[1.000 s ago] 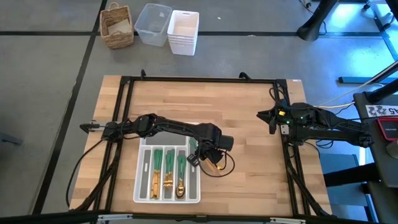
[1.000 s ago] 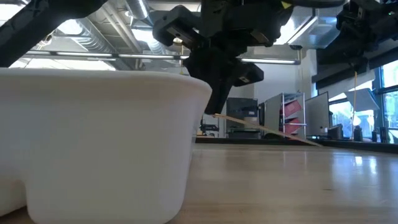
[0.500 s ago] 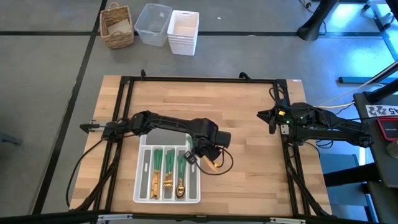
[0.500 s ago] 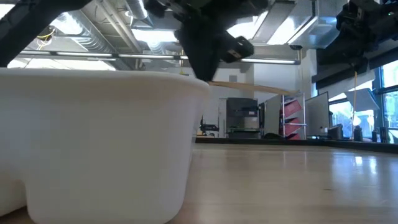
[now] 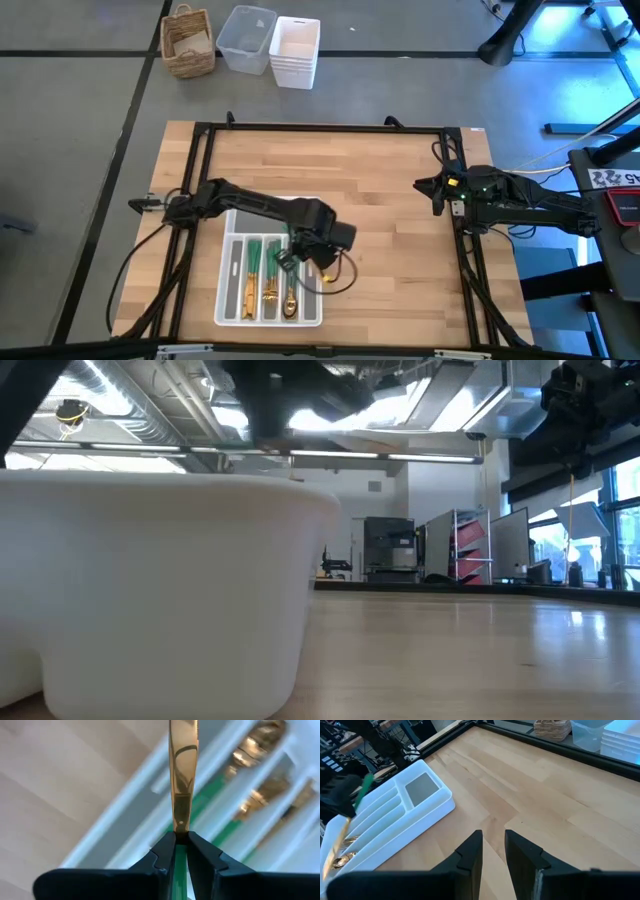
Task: Sort silverware
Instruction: Put the table knife in the silverware tray
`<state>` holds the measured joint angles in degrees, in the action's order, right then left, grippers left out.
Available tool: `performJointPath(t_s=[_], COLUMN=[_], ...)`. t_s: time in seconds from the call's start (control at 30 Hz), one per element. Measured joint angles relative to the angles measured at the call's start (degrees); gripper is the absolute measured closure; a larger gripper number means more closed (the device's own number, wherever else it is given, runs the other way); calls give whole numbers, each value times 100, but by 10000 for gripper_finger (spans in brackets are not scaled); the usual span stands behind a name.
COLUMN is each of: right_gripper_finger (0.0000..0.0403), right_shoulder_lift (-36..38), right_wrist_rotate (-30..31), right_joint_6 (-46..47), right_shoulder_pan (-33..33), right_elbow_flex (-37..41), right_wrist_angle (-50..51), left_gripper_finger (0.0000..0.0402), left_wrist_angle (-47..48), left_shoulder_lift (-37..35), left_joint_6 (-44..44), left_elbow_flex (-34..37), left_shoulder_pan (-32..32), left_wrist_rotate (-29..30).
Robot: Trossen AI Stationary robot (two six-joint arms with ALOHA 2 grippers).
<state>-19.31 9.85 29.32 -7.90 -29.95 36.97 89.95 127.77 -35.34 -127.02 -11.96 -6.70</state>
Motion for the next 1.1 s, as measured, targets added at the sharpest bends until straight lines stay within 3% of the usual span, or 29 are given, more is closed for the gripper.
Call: performJointPath(t_s=[0.37,0.63,0.83,0.97,1.1], right_gripper_finger=[320,320,320,320,320], right_shoulder_lift=[0,0,0,2,2], right_wrist_rotate=[-3,-4,-4,-4,-2], right_joint_6=[0,0,-1,0,0], right_shoulder_pan=[0,1,1,0,0], right_elbow_flex=[2,0,2,2,1], right_wrist_angle=[59,55,53,54,52], left_gripper_finger=[369,369,369,369,369], left_wrist_angle=[-186,-1323,-2178,-2855,-3340], left_shoulder_lift=[-1810,-3238,-3492,-3491,-3491], left_joint_6=[-432,-1060,-1656,-2067,-2062], left_elbow_flex=[2813,4781,5751,6076,6294], left_shoulder_pan=[-850,-1495,-1772,-1895,-1922], left_wrist_rotate=[-9,39,392,810,819])
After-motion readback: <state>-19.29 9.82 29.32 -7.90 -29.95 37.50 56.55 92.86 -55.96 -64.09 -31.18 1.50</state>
